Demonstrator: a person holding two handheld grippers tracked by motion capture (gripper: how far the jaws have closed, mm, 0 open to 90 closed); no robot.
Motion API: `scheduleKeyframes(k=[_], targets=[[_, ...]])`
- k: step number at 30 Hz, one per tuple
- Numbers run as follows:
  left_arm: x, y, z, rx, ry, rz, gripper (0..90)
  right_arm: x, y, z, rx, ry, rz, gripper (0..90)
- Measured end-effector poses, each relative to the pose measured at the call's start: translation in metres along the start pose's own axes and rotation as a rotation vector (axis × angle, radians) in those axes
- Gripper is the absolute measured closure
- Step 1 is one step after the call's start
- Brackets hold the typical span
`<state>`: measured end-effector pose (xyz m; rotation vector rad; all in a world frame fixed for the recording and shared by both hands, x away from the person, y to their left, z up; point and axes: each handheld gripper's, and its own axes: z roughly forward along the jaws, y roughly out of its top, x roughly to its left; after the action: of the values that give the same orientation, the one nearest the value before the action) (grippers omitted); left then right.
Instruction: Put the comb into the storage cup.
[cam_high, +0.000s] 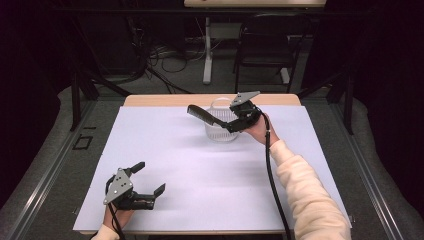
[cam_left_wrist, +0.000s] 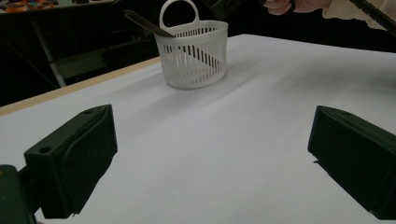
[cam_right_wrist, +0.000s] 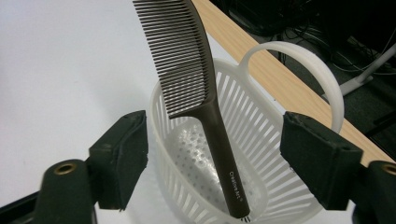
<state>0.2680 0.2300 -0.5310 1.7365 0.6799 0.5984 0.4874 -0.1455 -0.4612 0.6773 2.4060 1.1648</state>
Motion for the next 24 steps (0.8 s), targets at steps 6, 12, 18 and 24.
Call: scheduleKeyframes(k=[6,12,18,24], targets=[[0.000,0.000,0.000,0.001,-0.002,0.000,1.4,0.004,-0.001,-0.004,0.022,0.011,0.005,15.4],[0.000,0.000,0.000,-0.001,-0.004,0.001,1.4,0.007,-0.002,-0.010,0.031,0.020,0.010,11.8],[0.000,0.000,0.000,0.001,-0.003,0.002,1.4,0.009,-0.007,-0.018,0.049,0.029,0.022,7.8],[-0.001,0.000,0.000,0.003,0.002,0.004,1.3,0.011,-0.013,-0.029,0.050,0.041,0.050,5.3]])
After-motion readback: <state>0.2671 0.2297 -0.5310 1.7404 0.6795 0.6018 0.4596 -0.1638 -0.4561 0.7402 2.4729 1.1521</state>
